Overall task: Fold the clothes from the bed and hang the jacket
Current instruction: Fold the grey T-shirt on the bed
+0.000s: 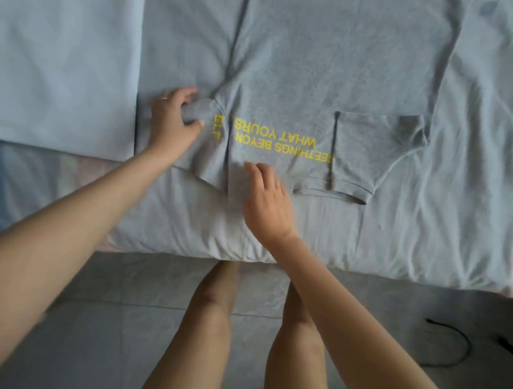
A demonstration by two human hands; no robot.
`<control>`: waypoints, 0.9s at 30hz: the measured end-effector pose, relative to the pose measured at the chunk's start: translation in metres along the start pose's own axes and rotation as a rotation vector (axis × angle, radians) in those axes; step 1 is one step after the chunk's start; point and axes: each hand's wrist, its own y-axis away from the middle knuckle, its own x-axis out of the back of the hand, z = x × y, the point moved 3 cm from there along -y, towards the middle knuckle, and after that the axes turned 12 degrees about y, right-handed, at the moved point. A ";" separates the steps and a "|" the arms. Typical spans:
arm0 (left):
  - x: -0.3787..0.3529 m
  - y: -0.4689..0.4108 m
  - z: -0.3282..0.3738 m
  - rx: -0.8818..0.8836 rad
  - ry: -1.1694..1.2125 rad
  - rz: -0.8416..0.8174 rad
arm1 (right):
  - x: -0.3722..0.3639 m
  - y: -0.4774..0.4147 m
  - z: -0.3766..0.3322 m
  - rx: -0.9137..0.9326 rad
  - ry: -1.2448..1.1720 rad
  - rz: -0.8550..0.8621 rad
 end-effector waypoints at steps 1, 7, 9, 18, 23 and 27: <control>0.004 -0.007 0.002 0.060 0.055 -0.049 | -0.002 -0.005 -0.012 -0.009 -0.014 -0.023; 0.014 -0.011 0.015 0.209 0.086 -0.319 | -0.004 -0.032 -0.039 -0.125 -0.107 -0.103; 0.019 -0.007 0.014 0.231 0.205 -0.296 | -0.005 -0.036 -0.037 -0.122 -0.075 -0.116; 0.037 -0.005 -0.016 0.273 0.256 -0.409 | -0.017 -0.021 -0.027 -0.026 0.178 -0.136; 0.047 0.004 -0.018 0.331 0.261 -0.430 | -0.025 -0.020 -0.041 0.081 0.232 -0.185; 0.053 0.005 -0.004 0.252 0.296 -0.245 | -0.019 -0.017 -0.038 -0.039 -0.082 -0.165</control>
